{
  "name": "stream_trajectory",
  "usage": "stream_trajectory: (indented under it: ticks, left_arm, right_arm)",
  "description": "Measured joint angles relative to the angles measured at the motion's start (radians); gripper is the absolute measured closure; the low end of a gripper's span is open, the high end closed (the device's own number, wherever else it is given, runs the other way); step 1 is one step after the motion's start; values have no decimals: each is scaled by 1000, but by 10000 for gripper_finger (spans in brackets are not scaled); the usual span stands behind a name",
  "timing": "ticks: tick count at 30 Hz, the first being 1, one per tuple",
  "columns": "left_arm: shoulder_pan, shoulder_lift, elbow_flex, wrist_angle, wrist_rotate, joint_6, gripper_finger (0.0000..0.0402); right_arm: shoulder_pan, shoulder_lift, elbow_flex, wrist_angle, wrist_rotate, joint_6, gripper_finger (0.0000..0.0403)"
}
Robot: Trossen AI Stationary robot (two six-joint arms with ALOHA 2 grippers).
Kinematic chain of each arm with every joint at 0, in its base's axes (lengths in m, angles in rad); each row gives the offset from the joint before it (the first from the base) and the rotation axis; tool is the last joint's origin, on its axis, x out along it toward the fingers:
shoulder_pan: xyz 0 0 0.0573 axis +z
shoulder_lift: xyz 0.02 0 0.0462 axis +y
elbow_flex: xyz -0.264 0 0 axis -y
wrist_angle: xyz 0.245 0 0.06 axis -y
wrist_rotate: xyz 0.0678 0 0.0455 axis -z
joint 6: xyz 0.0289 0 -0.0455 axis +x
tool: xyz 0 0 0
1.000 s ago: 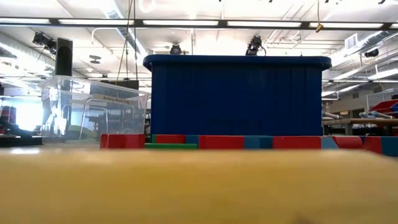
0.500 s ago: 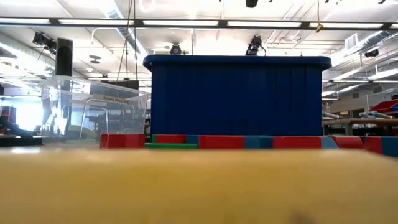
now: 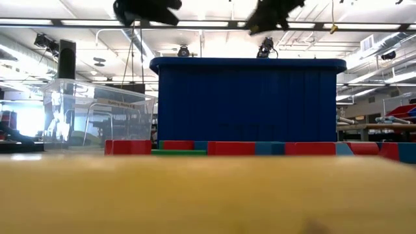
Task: Sort blocks
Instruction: Put the yellow block into the blue bin
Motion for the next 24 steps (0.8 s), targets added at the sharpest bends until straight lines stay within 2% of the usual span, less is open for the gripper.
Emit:
stream_trajectory:
  ticks: [4, 11, 17, 24]
  left_arm:
    - [0, 0, -60, 81, 11, -31, 184]
    - [1, 0, -69, 88, 12, -49, 184]
    - [1, 0, -69, 90, 12, -48, 184]
    - [14, 0, -69, 106, 12, -46, 184]
  right_arm:
    - [-153, 0, 23, -80, 30, -27, 223]
    - [-362, 14, 1, -127, 30, -19, 217]
    - [-453, 14, -10, -133, 26, 26, 200]
    - [-483, 14, -11, -134, -3, 40, 126]
